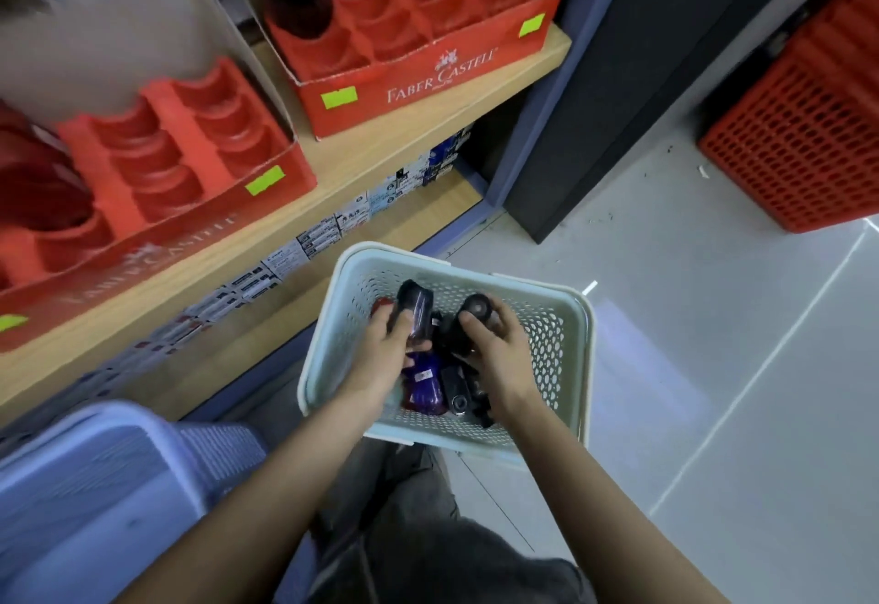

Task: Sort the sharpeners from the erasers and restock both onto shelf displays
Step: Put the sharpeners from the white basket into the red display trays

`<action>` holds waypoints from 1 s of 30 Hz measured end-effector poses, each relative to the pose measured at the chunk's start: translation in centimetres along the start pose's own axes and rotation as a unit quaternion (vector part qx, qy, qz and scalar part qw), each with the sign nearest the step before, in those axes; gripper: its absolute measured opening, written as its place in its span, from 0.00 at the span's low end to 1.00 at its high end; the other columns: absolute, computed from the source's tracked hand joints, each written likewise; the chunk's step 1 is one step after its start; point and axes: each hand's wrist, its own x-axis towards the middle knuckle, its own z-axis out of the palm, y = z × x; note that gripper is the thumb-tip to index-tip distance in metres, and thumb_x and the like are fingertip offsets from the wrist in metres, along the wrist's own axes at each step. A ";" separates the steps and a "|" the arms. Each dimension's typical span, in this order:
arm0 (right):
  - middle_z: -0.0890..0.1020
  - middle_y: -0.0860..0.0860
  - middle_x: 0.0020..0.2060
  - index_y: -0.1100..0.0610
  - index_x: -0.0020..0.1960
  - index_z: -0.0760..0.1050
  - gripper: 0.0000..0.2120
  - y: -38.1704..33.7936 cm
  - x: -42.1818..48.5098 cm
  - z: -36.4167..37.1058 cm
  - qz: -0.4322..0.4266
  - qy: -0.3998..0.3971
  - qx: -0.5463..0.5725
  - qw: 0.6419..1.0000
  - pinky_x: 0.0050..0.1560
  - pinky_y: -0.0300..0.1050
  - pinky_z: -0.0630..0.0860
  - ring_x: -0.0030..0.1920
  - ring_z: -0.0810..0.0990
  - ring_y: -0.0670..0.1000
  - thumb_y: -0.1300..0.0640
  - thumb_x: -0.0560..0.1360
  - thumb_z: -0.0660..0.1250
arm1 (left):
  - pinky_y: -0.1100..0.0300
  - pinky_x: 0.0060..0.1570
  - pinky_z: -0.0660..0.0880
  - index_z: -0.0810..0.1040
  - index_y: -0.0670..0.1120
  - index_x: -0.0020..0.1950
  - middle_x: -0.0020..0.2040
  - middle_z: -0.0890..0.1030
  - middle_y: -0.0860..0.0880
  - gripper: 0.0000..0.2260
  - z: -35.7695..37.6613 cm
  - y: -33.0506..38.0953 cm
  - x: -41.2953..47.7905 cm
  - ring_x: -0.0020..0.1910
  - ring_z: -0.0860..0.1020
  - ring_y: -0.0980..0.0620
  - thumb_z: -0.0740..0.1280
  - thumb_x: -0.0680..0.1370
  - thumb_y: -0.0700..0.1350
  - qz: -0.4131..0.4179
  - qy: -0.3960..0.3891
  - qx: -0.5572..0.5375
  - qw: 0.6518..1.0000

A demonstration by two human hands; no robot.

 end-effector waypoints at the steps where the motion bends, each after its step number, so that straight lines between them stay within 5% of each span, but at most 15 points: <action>1: 0.81 0.56 0.51 0.57 0.63 0.70 0.16 -0.9 -0.7 0.2 -0.005 -0.007 -0.007 1.000 0.42 0.43 0.81 0.47 0.83 0.52 0.62 0.77 0.66 | 0.69 0.26 0.69 0.66 0.44 0.71 0.54 0.80 0.47 0.16 -0.5 1.0 -1.0 0.40 0.81 0.52 0.56 0.83 0.45 0.006 0.002 -0.013 1.000; 7: 0.82 0.54 0.49 0.52 0.52 0.73 0.09 -7.4 -5.2 2.3 -0.078 -0.098 -0.080 0.989 0.41 0.42 0.76 0.43 0.80 0.50 0.60 0.75 0.68 | 0.66 0.29 0.71 0.71 0.49 0.49 0.41 0.81 0.50 0.07 -5.1 6.6 -8.8 0.31 0.80 0.57 0.57 0.82 0.40 0.131 -0.003 -0.021 0.991; 11: 0.82 0.49 0.50 0.48 0.53 0.77 0.10 -11.5 -8.5 5.4 -0.156 -0.221 -0.127 0.954 0.46 0.40 0.78 0.47 0.82 0.51 0.61 0.75 0.68 | 0.64 0.34 0.74 0.71 0.49 0.49 0.42 0.77 0.50 0.07 -7.7 8.8 -13.0 0.35 0.81 0.53 0.57 0.82 0.39 0.201 0.025 -0.005 0.979; 15: 0.80 0.54 0.45 0.54 0.59 0.72 0.12 -14.1 -10.7 9.0 -0.190 -0.290 -0.170 0.922 0.31 0.45 0.72 0.32 0.79 0.51 0.62 0.77 0.66 | 0.68 0.39 0.75 0.70 0.48 0.51 0.46 0.78 0.48 0.06 -9.7 10.3 -16.5 0.37 0.82 0.59 0.58 0.81 0.37 0.260 0.034 -0.021 0.965; 18: 0.74 0.51 0.39 0.55 0.54 0.68 0.12 -15.5 -11.1 11.8 -0.232 -0.296 -0.220 0.900 0.34 0.42 0.68 0.32 0.71 0.46 0.63 0.74 0.69 | 0.68 0.42 0.75 0.69 0.49 0.51 0.48 0.78 0.45 0.07 -11.4 10.9 -18.1 0.38 0.81 0.61 0.59 0.80 0.36 0.304 0.091 -0.036 0.948; 20: 0.75 0.47 0.42 0.52 0.49 0.69 0.14 -16.5 -11.5 14.1 -0.273 -0.315 -0.249 0.874 0.40 0.39 0.70 0.38 0.73 0.44 0.65 0.72 0.70 | 0.70 0.44 0.74 0.69 0.49 0.51 0.48 0.78 0.47 0.07 -12.7 10.8 -18.7 0.40 0.80 0.64 0.59 0.80 0.37 0.320 0.150 -0.040 0.935; 24: 0.79 0.46 0.48 0.54 0.56 0.75 0.13 -16.6 -12.6 19.3 -0.329 -0.387 -0.317 0.801 0.44 0.37 0.74 0.39 0.75 0.39 0.67 0.74 0.67 | 0.56 0.55 0.75 0.69 0.52 0.53 0.49 0.78 0.48 0.07 -15.3 10.4 -19.8 0.51 0.79 0.48 0.60 0.80 0.40 0.333 0.208 -0.057 0.918; 27: 0.78 0.48 0.53 0.57 0.63 0.73 0.17 -15.2 -13.2 21.8 -0.390 -0.388 -0.407 0.729 0.50 0.38 0.72 0.40 0.72 0.35 0.64 0.75 0.66 | 0.68 0.50 0.74 0.69 0.52 0.54 0.49 0.78 0.50 0.08 -16.9 10.0 -20.7 0.48 0.79 0.58 0.61 0.80 0.39 0.346 0.224 -0.058 0.909; 30: 0.75 0.47 0.49 0.59 0.60 0.70 0.14 -14.2 -13.6 22.7 -0.425 -0.359 -0.458 0.693 0.47 0.33 0.66 0.41 0.71 0.40 0.63 0.75 0.67 | 0.71 0.48 0.73 0.71 0.48 0.56 0.50 0.79 0.50 0.08 -17.8 9.2 -21.0 0.46 0.79 0.63 0.62 0.79 0.38 0.335 0.232 -0.075 0.910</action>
